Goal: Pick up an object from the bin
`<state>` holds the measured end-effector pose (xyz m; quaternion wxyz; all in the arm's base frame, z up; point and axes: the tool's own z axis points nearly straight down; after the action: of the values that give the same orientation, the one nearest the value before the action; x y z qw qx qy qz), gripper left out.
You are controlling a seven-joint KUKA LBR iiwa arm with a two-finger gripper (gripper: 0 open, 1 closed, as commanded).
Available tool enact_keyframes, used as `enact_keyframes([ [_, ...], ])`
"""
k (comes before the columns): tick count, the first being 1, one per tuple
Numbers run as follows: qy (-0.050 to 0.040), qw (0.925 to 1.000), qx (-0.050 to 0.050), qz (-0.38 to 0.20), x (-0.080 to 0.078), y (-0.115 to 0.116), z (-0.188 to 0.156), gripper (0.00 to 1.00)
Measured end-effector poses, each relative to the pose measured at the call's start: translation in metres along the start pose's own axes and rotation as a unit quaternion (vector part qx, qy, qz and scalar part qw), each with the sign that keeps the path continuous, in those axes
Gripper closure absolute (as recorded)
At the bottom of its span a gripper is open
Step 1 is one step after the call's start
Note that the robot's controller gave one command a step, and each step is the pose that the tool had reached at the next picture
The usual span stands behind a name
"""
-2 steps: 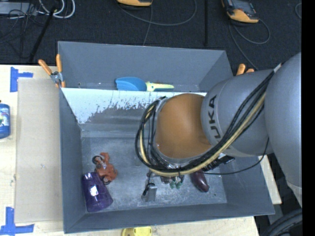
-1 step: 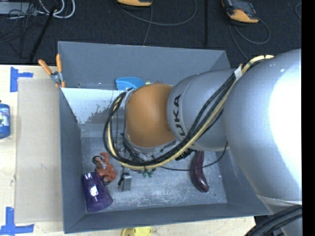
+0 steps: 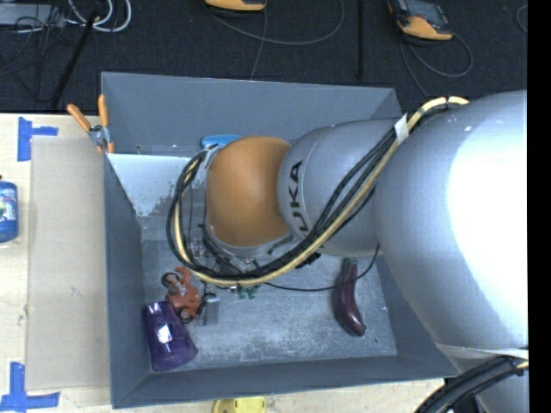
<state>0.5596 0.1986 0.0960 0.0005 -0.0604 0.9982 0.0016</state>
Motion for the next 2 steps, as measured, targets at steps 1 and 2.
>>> enact_keyframes([
  [1,0.0007,0.9986,0.001,0.053,-0.0088,0.0099,0.0244,1.00],
  [2,0.0007,0.9986,0.001,0.053,-0.0089,0.0098,0.0244,1.00],
])
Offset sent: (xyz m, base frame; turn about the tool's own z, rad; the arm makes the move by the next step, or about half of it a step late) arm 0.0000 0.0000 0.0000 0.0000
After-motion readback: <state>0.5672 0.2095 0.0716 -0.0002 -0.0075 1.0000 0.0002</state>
